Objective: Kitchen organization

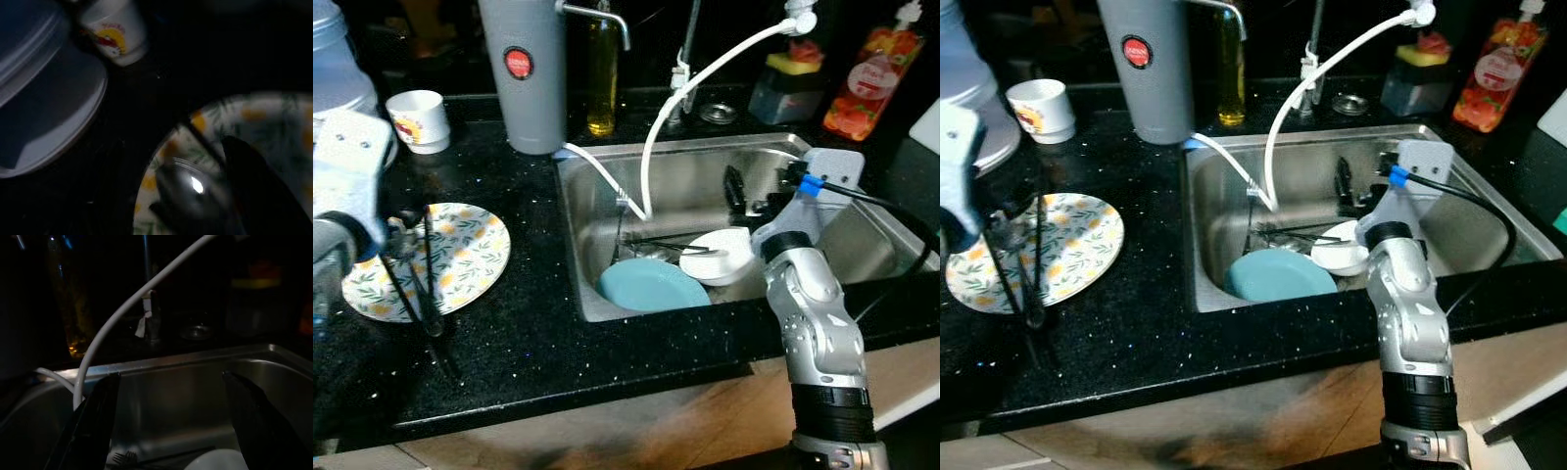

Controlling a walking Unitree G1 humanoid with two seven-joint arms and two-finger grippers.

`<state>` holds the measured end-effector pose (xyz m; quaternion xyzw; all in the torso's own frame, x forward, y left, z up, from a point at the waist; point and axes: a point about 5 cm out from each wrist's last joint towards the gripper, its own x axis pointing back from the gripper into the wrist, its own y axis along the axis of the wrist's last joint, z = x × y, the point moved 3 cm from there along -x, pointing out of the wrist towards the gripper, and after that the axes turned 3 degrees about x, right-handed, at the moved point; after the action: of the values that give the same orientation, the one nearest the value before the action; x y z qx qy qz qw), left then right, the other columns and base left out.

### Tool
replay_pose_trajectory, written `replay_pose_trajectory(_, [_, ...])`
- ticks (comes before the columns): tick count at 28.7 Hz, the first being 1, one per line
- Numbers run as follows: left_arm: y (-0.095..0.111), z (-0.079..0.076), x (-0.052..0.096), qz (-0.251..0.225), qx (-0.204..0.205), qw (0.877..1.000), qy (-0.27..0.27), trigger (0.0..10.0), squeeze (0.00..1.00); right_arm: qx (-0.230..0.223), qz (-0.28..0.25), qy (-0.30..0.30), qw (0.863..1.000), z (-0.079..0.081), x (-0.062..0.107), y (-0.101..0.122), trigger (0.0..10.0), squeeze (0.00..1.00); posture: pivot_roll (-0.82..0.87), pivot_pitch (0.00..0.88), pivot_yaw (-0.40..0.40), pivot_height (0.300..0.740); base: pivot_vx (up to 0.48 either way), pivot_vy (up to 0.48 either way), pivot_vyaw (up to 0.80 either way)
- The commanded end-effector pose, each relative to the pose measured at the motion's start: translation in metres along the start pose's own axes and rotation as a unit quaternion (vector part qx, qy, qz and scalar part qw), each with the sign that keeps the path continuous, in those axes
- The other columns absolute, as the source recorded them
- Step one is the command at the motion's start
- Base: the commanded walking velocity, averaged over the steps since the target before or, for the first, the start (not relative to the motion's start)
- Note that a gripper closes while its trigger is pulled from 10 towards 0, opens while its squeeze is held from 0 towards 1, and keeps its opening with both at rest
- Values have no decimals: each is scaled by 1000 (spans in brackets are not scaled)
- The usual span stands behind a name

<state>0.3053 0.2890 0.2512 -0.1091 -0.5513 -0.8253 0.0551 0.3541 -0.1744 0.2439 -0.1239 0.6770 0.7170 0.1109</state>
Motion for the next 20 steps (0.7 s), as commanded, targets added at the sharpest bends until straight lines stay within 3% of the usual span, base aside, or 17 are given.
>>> replay_pose_trajectory(1, [-7,4,4,10,-40,998,-52,10000,0,-2,3,2,1000,1,0,-3,10000,0,164,33,-23,740,0,0,0])
replay_pose_trajectory(3, [-17,12,7,20,2,996,-92,10000,0,-1,2,0,1000,0,0,-2,10000,0,165,33,-21,740,0,0,0])
replay_pose_trajectory(5, [-20,14,8,23,17,994,-102,10000,0,-1,2,-1,1000,-1,0,-2,10000,0,163,33,-19,740,0,0,0])
replay_pose_trajectory(6, [-28,12,2,25,57,991,-117,10000,0,-2,3,-2,1000,-1,1,-2,10000,0,159,37,-23,740,0,0,0])
replay_pose_trajectory(7, [-28,12,2,25,57,991,-117,10000,0,-2,3,-2,1000,-1,1,-2,10000,0,159,37,-23,740,0,0,0])
replay_pose_trajectory(9, [-36,5,-10,18,118,983,-139,10000,0,-2,3,-3,1000,-1,1,-3,10000,0,157,37,-24,740,0,0,0])
replay_pose_trajectory(10, [-36,5,-10,18,118,983,-139,10000,0,-2,3,-3,1000,-1,1,-3,10000,0,157,37,-24,740,0,0,0])
replay_pose_trajectory(12, [-32,-1,-25,-12,159,971,-177,10000,0,-2,1,-3,1000,-1,1,-1,10000,0,133,40,-32,740,0,0,0])
replay_pose_trajectory(14, [-32,-1,-25,-12,159,971,-177,10000,0,-2,1,-3,1000,-1,1,-1,10000,0,133,40,-32,740,0,0,0])
replay_pose_trajectory(17, [-25,1,-50,-33,189,964,-186,10000,0,3,-6,-7,1000,-4,4,5,10000,0,102,61,-18,740,0,0,0])
replay_pose_trajectory(20, [-25,1,-50,-33,189,964,-186,10000,0,3,-6,-7,1000,-4,4,5,10000,0,102,61,-18,740,0,0,0])
